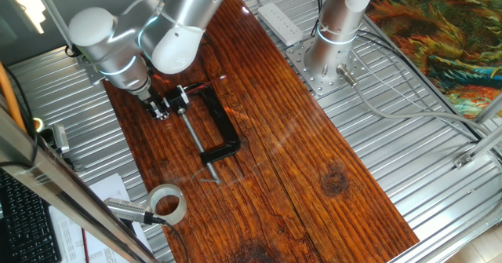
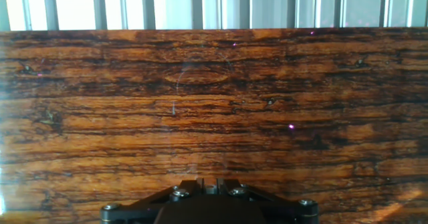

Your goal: Sharpen the pencil with a pencil sharpener

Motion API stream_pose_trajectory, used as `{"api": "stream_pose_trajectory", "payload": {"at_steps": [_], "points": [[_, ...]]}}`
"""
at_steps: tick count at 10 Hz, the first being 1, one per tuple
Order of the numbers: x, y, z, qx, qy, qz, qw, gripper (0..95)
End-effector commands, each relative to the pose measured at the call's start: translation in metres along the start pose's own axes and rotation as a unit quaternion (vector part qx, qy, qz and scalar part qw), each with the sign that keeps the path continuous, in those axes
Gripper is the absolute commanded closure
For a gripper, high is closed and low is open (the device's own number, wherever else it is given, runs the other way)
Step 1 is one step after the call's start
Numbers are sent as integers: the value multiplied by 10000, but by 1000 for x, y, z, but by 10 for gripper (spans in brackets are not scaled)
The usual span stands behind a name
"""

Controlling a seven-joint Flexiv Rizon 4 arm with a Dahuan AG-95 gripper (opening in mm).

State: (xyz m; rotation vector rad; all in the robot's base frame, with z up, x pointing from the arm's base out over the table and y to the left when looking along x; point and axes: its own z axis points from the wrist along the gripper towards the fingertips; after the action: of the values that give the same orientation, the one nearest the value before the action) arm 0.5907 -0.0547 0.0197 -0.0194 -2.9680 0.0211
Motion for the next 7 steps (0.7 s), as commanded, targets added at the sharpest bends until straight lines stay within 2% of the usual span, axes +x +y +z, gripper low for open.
{"api": "stream_pose_trajectory", "payload": {"at_steps": [1,3,7], "points": [[0,-3,-2,32,8,-39,10000,950],[2,-10,-4,5,3,-93,10000,950],[2,-12,-2,26,-41,-53,10000,950]]}}
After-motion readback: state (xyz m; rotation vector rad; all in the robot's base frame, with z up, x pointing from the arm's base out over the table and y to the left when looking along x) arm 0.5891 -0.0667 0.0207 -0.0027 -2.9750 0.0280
